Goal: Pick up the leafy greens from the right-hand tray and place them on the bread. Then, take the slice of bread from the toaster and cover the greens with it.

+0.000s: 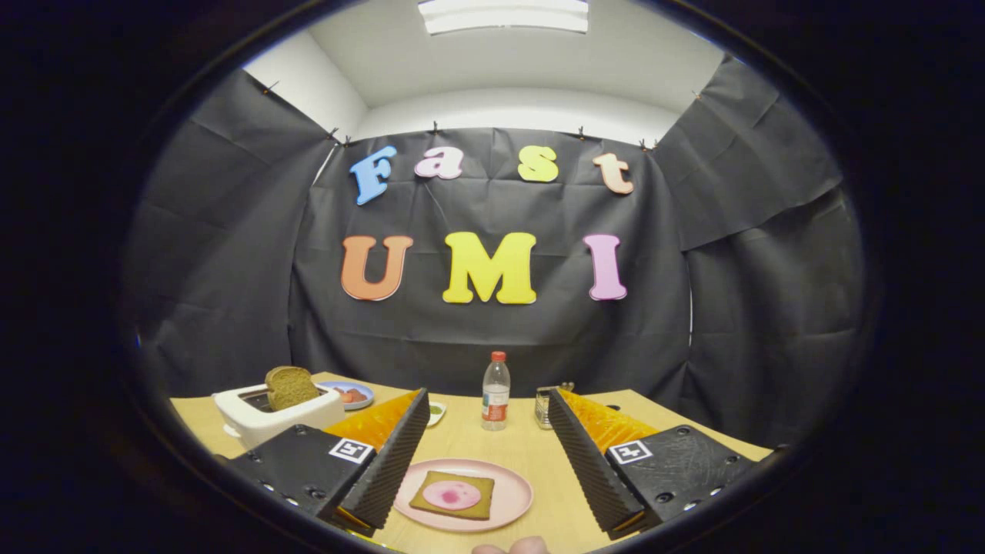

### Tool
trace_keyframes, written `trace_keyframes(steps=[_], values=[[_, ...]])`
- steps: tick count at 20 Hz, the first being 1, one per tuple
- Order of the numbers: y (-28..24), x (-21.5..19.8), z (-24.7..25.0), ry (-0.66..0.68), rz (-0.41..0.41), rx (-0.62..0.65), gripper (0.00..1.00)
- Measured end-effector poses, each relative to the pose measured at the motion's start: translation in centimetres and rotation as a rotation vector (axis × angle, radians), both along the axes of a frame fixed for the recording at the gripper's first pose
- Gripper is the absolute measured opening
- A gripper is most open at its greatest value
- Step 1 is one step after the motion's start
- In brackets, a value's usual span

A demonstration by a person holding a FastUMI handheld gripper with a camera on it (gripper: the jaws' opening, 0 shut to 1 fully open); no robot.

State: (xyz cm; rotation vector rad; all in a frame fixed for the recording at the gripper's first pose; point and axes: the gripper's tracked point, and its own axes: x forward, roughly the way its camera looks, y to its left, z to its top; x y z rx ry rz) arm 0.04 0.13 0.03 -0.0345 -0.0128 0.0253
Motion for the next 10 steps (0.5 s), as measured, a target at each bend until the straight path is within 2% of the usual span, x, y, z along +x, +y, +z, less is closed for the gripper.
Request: trace_keyframes(steps=[5, 10], values=[[-2.3, -0.3, 0.7, -0.015, -0.017, 0.003, 0.95], [-8.1, -1.2, 1.4, -0.026, -0.081, -0.043, 0.95]])
